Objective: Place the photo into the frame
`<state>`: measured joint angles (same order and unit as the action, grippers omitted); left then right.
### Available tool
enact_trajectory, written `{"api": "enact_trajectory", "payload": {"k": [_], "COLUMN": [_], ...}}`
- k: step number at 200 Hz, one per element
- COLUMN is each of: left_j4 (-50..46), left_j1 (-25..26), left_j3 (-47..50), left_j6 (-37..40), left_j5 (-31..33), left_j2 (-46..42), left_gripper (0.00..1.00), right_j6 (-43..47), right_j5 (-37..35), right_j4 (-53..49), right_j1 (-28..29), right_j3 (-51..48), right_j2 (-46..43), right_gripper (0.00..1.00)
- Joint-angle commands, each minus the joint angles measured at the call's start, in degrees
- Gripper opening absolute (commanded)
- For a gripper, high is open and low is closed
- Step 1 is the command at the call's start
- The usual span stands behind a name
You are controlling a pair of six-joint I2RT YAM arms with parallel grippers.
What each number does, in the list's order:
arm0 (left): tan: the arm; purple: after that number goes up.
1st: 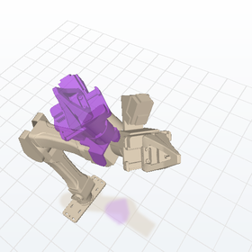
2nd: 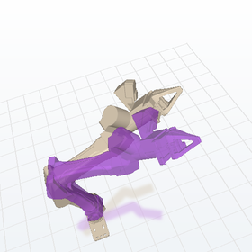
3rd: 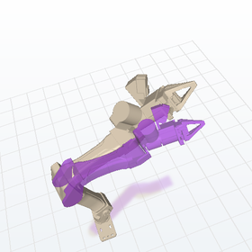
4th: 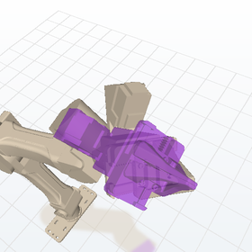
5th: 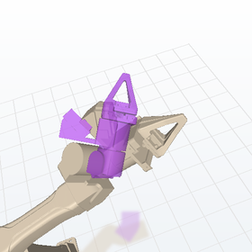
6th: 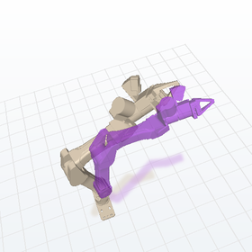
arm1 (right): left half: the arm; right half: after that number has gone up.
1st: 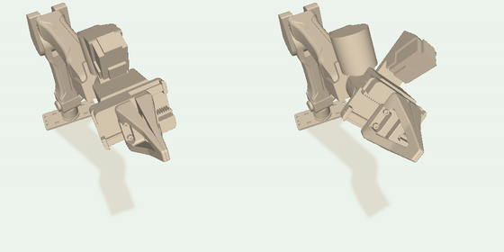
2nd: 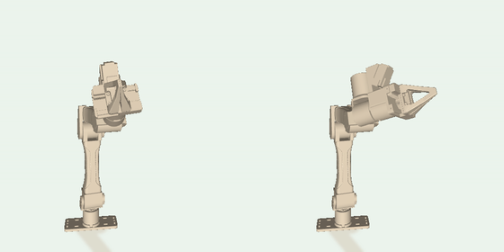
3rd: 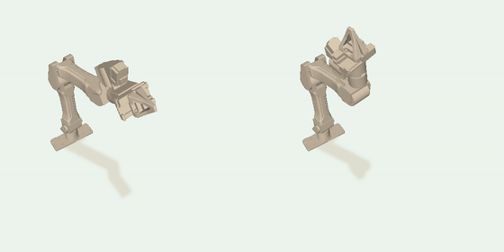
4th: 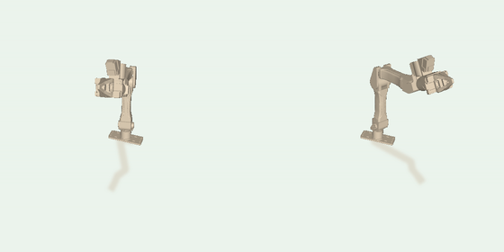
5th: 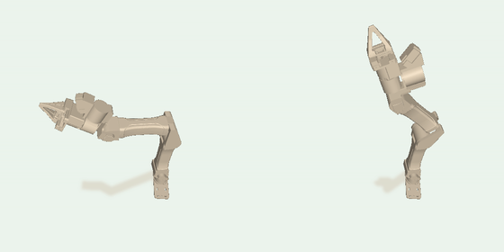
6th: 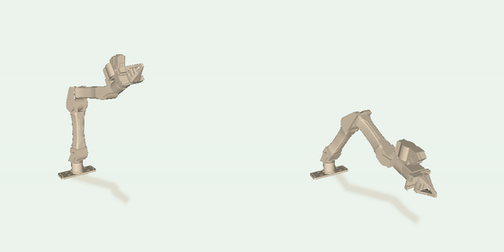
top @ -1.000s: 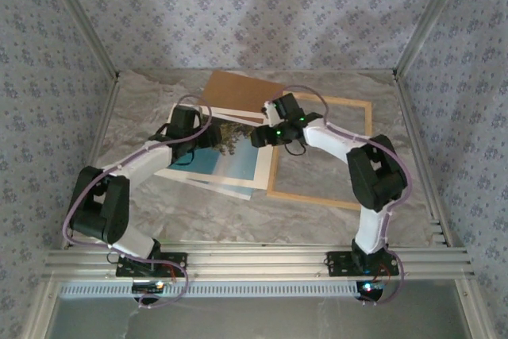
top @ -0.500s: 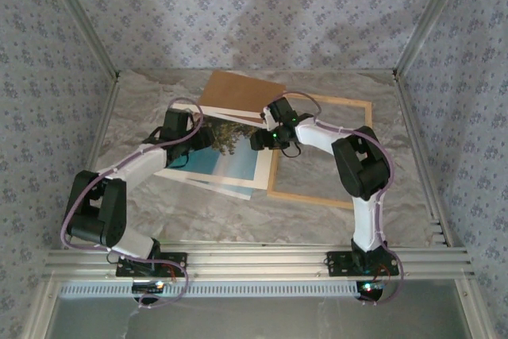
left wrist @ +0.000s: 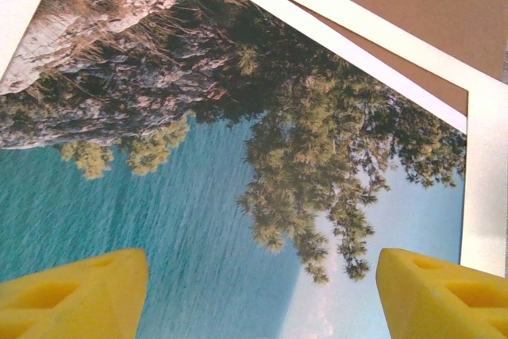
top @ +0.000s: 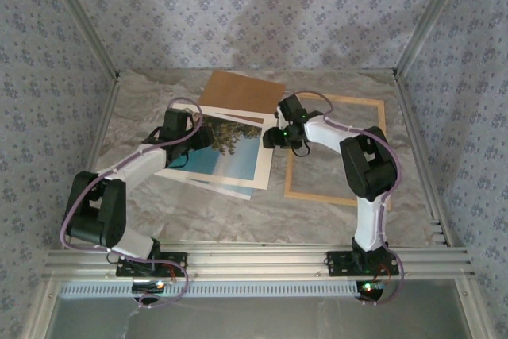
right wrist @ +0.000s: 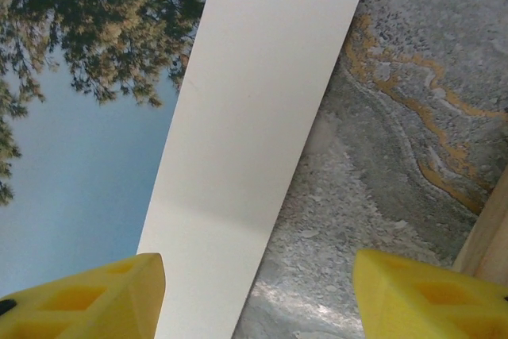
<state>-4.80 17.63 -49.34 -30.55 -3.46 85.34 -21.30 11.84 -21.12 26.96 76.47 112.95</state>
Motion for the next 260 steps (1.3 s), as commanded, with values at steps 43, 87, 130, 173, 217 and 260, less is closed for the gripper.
{"api": "enact_trajectory", "payload": {"k": [43,87,130,173,217,260], "left_j4": [3.75,3.73,1.33,2.04,0.74,-1.79], "left_j1": [-0.23,-0.23,-0.78,-5.56,-12.02,-15.04], "left_j3": [-4.02,-6.87,-9.2,-10.57,-15.3,-19.51], "left_j6": [-0.26,0.54,2.97,3.01,3.21,2.99], "left_j5": [-3.5,-4.28,-2.05,2.38,2.37,0.05], "left_j2": [5.08,9.58,11.73,13.15,18.28,23.97], "left_gripper": [0.75,0.75,0.75,0.75,0.75,0.75], "right_j6": [-5.17,-7.75,-9.3,-11.43,-12.16,-13.4], "right_j5": [-7.19,-5.71,-2.87,0.93,3.35,4.61], "right_j4": [0.81,1.26,1.74,3.61,3.81,4.91], "right_j1": [-0.89,-1.65,-1.89,-2.48,-2.84,-2.98], "right_j3": [9.79,13.53,14.41,14.58,15.77,15.38], "right_j2": [6.91,10.46,12.09,13.08,13.95,14.14], "right_gripper": [0.67,0.67,0.65,0.62,0.6,0.57]}}
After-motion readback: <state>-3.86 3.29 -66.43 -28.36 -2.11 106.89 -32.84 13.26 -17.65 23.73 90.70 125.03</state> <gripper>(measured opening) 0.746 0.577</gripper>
